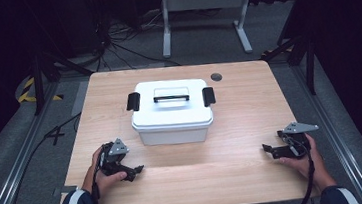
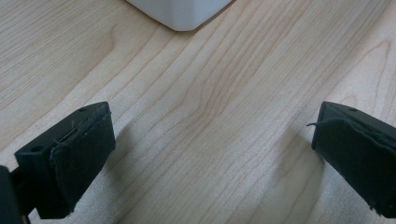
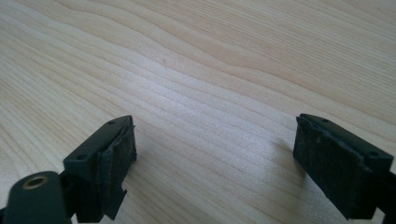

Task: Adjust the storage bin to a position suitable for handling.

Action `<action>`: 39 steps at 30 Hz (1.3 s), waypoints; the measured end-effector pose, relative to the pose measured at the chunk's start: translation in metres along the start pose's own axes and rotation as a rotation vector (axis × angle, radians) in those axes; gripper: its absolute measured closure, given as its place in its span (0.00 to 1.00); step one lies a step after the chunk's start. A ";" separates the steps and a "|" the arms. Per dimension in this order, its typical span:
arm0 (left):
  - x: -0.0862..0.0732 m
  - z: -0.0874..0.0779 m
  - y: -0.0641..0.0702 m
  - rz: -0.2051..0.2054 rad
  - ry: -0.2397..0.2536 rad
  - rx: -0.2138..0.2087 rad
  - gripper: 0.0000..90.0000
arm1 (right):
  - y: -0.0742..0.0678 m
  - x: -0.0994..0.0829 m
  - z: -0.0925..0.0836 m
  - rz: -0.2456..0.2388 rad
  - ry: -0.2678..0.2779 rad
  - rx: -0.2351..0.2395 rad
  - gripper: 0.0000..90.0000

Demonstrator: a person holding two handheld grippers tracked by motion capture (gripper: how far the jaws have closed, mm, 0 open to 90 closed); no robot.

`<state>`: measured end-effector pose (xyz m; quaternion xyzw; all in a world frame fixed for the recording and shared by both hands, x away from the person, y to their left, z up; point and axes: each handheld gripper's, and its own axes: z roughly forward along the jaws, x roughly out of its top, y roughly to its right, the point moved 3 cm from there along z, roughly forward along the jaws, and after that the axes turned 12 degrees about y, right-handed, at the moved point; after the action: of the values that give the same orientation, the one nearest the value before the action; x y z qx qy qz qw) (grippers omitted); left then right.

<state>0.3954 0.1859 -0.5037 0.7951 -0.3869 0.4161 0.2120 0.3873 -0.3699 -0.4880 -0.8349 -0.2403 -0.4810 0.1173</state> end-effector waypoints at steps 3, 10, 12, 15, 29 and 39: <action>0.000 0.000 0.000 0.003 0.000 0.000 0.00 | 0.000 0.000 0.000 0.000 0.000 0.000 0.15; 0.000 0.000 0.000 0.004 0.004 0.000 0.00 | 0.000 0.000 0.000 0.002 0.001 -0.001 0.15; 0.000 0.000 0.000 0.003 0.003 0.001 0.00 | 0.000 0.000 0.000 0.001 0.000 -0.002 0.15; 0.000 0.000 0.000 0.004 0.004 0.002 0.00 | 0.000 0.000 0.000 0.000 -0.001 0.003 0.15; 0.000 0.000 0.000 0.003 0.003 0.002 0.00 | -0.003 0.004 -0.003 -0.044 -0.028 0.047 0.28; 0.000 0.000 0.000 0.003 0.003 0.002 0.00 | -0.006 0.020 -0.013 -0.084 -0.006 0.082 0.36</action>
<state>0.3951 0.1860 -0.5037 0.7941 -0.3873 0.4181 0.2112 0.3832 -0.3650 -0.4638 -0.8201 -0.2951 -0.4726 0.1306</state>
